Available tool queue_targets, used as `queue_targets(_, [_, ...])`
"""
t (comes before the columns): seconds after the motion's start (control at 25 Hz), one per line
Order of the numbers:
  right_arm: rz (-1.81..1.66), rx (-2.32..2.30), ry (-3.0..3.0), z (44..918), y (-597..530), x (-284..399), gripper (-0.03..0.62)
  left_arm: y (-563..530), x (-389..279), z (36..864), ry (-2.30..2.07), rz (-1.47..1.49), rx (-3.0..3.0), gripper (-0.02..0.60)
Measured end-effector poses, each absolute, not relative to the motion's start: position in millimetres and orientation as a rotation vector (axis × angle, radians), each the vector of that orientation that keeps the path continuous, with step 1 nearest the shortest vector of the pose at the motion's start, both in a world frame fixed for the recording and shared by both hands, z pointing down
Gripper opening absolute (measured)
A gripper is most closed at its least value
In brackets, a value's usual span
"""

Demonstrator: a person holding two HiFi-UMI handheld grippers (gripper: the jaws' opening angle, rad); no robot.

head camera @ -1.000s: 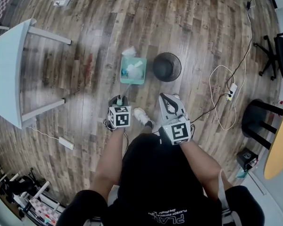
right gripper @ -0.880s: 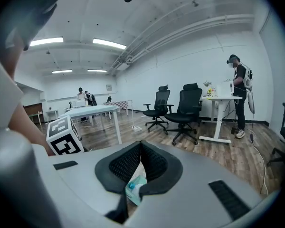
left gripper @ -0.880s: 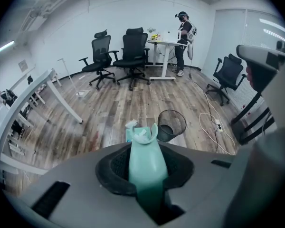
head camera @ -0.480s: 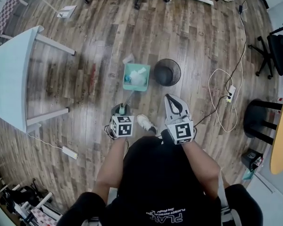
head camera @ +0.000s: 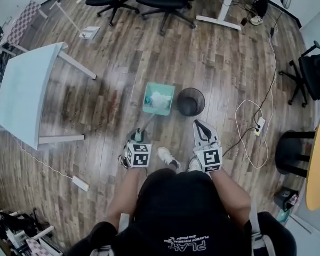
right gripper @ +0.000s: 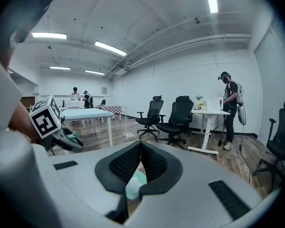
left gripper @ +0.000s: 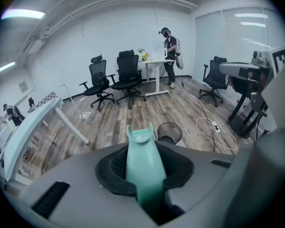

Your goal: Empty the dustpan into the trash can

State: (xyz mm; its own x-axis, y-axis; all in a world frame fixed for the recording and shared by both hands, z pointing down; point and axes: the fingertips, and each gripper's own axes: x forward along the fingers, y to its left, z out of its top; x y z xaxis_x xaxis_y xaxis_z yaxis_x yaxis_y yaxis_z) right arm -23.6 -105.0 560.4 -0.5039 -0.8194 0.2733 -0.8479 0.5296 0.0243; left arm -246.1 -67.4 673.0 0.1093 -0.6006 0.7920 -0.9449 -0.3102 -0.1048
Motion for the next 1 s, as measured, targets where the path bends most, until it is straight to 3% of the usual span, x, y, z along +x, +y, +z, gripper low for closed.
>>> queue_targets(0.68, [0.081, 1.472, -2.545, 527.2, -75.6, 39.8, 0.023, -50.3, -173.3, 597.2, -1.599, 1.414, 2.304, 0.098])
queue_targets(1.0, [0.089, 1.509, -2.518, 525.7, -48.3, 65.2, 0.023, -34.3, -129.8, 598.4, -1.497, 1.737, 2.510, 0.098])
